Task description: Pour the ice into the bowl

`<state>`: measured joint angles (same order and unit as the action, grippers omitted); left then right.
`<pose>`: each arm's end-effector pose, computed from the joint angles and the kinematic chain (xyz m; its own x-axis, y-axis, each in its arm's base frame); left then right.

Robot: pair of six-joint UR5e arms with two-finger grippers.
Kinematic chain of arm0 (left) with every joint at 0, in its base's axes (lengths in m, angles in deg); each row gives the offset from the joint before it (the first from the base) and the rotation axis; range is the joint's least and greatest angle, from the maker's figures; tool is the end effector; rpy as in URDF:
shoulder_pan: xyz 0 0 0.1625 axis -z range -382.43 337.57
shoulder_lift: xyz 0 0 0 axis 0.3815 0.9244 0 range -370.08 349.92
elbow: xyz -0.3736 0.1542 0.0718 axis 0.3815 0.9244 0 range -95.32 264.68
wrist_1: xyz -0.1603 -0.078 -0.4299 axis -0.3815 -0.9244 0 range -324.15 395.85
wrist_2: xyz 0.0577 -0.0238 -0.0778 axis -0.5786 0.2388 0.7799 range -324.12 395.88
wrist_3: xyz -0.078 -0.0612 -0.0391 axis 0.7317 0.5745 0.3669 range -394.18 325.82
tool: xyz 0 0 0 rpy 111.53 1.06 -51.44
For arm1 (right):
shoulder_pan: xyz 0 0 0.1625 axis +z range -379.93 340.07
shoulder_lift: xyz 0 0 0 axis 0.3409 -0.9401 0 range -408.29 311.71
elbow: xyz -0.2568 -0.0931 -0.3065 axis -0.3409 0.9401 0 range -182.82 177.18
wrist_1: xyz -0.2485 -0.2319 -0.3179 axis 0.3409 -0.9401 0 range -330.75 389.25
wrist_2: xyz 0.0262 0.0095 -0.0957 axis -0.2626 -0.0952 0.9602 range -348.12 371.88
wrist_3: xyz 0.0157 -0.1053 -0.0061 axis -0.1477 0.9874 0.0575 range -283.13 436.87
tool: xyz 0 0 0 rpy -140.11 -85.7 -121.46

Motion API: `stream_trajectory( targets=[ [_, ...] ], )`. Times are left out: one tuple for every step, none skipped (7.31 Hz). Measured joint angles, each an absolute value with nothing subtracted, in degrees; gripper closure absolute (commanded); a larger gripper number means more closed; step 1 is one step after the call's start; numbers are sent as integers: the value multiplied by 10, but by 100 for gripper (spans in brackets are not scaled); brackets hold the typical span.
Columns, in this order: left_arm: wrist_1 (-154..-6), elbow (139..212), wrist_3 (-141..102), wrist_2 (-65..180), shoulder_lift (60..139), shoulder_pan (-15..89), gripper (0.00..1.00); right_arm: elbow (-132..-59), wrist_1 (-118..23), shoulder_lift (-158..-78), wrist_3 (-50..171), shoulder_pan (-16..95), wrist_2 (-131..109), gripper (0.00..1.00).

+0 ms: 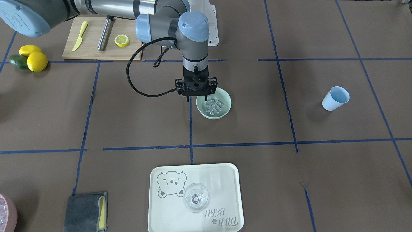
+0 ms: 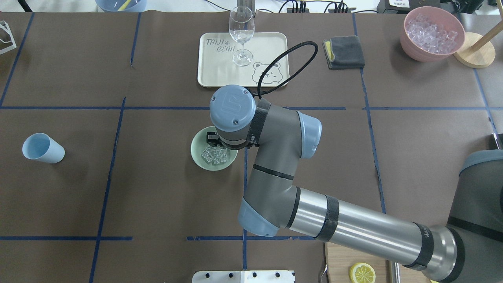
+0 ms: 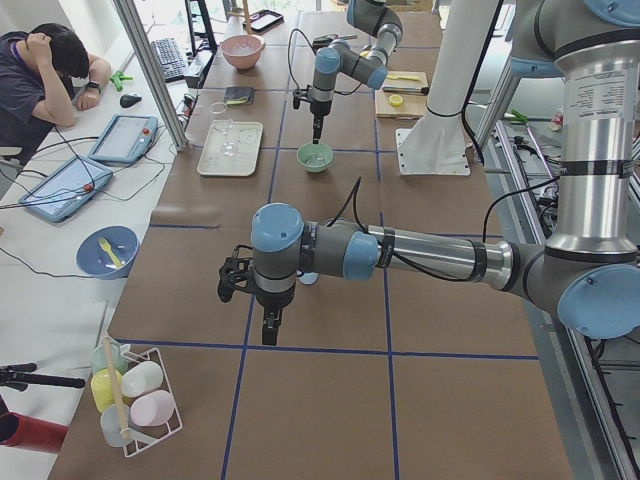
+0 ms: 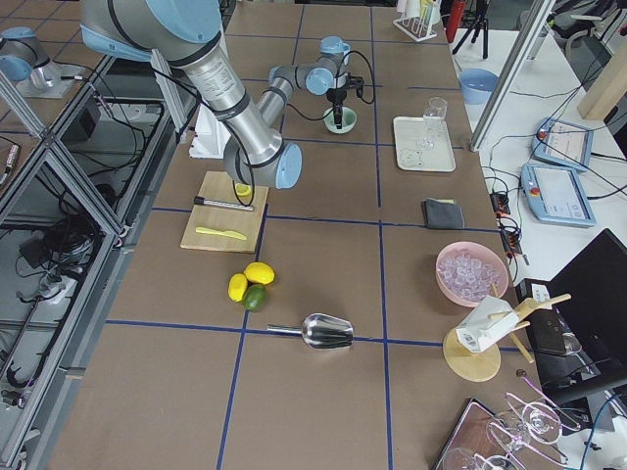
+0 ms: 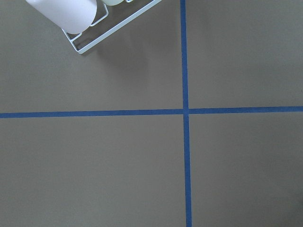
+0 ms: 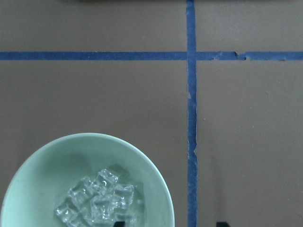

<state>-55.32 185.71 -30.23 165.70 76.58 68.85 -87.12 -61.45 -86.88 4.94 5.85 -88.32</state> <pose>-0.0768 -0.5275 0.5782 0.7668 0.0133 -0.6418 0.0749 0.9911 0.1101 -0.6498 -0.4409 0.1031 0.7030 0.0006 0.7112 -0.1023 0.9897 0.1003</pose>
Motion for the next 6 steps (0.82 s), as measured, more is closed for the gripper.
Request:
stream_trajectory(
  targets=[
    [-554,1857,-302,1657,766,689,0,-864,-614,-868,49,56,-883,36],
    [-554,1857,-302,1657,766,689,0,-857,-613,-868,50,55,-883,51],
    [-554,1857,-302,1657,766,688,0,-853,-609,-868,50,55,-883,65],
    [-554,1857,-302,1657,766,688,0,-851,-605,-868,51,55,-883,75],
    [-554,1857,-302,1657,766,688,0,-849,-603,-869,51,55,-883,75],
    [-554,1857,-302,1657,766,688,0,-844,-602,-869,52,55,-883,75]
  ],
)
